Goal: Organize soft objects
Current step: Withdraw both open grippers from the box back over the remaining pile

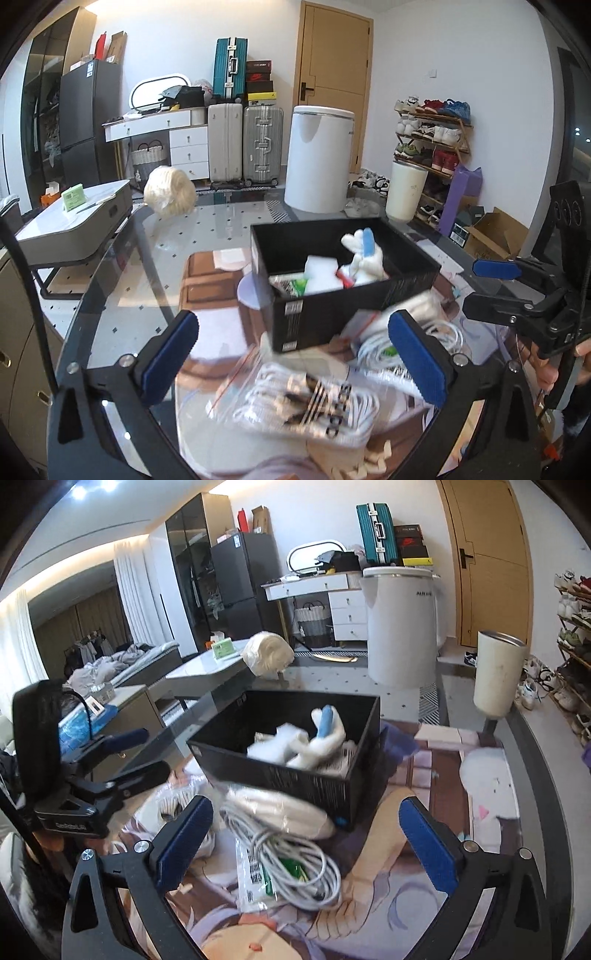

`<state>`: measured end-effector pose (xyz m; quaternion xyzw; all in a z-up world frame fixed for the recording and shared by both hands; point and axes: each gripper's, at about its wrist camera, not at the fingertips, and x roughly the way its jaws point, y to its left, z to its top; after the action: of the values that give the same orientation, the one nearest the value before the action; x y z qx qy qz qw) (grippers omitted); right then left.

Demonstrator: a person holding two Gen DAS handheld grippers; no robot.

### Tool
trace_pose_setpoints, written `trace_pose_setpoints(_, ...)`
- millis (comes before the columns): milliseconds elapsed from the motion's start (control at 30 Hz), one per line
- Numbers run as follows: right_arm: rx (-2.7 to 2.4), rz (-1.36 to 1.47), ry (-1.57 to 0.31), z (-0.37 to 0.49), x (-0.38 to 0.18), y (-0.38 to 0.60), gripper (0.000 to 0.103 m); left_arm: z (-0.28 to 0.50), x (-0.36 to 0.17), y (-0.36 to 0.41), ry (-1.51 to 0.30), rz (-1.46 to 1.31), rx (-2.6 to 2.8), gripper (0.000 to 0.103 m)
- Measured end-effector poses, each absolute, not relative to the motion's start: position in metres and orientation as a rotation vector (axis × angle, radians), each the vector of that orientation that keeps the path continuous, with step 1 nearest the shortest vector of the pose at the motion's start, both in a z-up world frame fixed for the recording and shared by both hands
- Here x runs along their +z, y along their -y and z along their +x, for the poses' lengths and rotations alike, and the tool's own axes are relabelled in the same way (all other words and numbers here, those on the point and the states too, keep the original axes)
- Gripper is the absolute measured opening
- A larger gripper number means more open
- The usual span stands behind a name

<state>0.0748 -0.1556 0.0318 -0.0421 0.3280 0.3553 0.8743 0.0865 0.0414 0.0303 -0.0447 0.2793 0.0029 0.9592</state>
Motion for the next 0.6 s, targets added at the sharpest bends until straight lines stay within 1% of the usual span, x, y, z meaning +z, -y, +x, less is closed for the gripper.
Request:
trace_pose_setpoints(267, 0.73, -0.112, -0.729, 0.064, 0.014, 0.152, 0.102, 0.071, 0.016, -0.04, -0.586, -0.082, 0.014, 0.103)
trace_pose_setpoints(600, 0.754, -0.117, -0.785, 0.065, 0.0, 0.147, 0.102, 0.07, 0.005, -0.034, -0.623, -0.041, -0.008, 0.103)
